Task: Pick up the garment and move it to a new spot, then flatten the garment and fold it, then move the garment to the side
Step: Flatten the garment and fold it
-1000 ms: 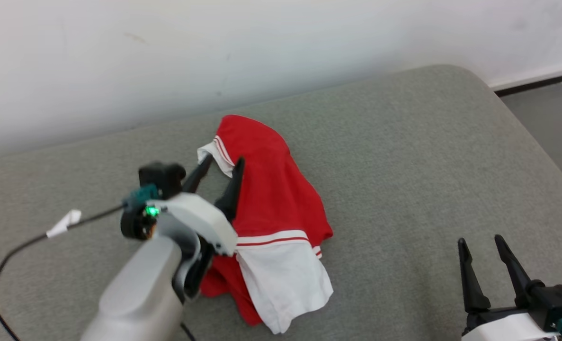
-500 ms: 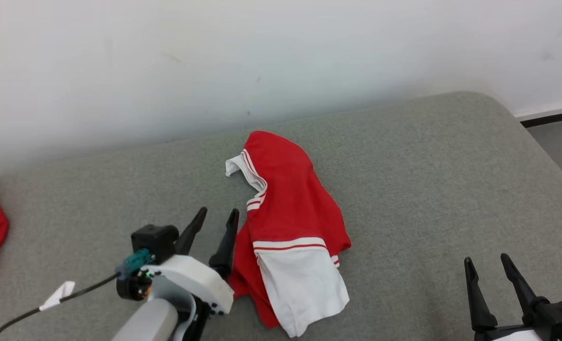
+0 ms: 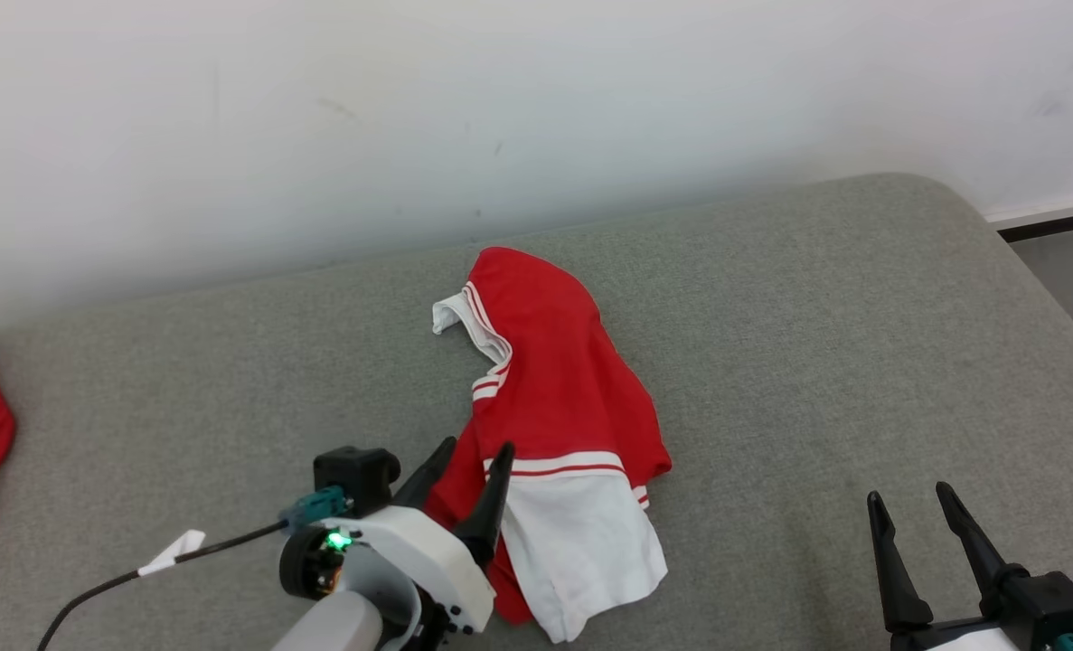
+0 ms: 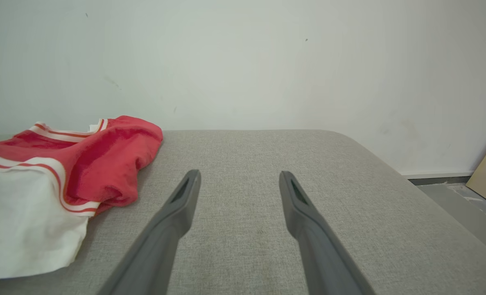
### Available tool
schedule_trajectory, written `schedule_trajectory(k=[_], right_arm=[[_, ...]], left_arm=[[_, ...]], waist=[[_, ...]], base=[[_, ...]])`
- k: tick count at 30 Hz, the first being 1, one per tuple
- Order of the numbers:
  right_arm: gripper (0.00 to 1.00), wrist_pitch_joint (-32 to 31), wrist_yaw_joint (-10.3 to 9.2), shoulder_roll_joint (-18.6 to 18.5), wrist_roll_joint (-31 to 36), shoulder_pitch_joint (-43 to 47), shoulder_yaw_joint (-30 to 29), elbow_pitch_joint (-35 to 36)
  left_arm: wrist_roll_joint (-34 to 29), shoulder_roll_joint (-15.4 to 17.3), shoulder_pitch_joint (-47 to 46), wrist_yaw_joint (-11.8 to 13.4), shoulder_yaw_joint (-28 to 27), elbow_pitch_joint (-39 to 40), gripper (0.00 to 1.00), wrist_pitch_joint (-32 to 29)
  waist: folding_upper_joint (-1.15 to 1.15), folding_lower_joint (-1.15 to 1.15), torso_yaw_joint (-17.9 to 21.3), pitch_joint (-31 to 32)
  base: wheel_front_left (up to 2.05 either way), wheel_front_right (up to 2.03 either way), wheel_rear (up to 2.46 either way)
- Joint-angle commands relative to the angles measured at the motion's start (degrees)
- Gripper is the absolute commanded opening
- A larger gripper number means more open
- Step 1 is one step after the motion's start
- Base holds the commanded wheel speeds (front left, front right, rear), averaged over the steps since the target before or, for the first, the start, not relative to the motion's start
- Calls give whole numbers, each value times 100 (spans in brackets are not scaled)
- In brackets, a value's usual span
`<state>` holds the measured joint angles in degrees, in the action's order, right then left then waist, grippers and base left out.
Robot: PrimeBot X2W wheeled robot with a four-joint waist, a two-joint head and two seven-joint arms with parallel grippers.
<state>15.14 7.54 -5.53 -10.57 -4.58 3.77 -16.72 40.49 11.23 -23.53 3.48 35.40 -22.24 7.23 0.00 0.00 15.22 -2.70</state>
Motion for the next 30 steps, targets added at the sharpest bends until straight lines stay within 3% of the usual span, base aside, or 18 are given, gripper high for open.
schedule_trajectory(k=[1, 16, 17, 18, 19, 30], right_arm=[[100, 1, -11, -8, -23, -24, 8, -10], [100, 0, -11, 43, -31, -116, -59, 32], [100, 1, -11, 50, -38, -126, -61, 28], [100, 1, -11, 60, -45, -137, -64, 24], [100, 0, -11, 67, -51, -146, -65, 26], [100, 0, -11, 165, -108, -375, -2, 55]], left_arm=[[26, -11, 3, -36, 5, -35, 100, -27], [157, -53, -124, -114, 115, -478, 100, -236], [150, -62, -156, -139, 126, -491, 79, -227], [154, -72, -189, -168, 137, -497, 20, -220], [138, -72, -233, -206, 159, -489, 0, -220], [-38, -212, -925, -454, 455, 23, 0, -635]], waist=[[0, 0, 36, -20], [0, 0, 281, -198], [0, 0, 294, -211], [0, 0, 310, -225], [0, 0, 327, -249], [0, 0, 780, -504]], base=[[0, 0, 0], [0, 0, 0], [0, 0, 0], [0, 0, 0], [0, 0, 0], [0, 0, 0]])
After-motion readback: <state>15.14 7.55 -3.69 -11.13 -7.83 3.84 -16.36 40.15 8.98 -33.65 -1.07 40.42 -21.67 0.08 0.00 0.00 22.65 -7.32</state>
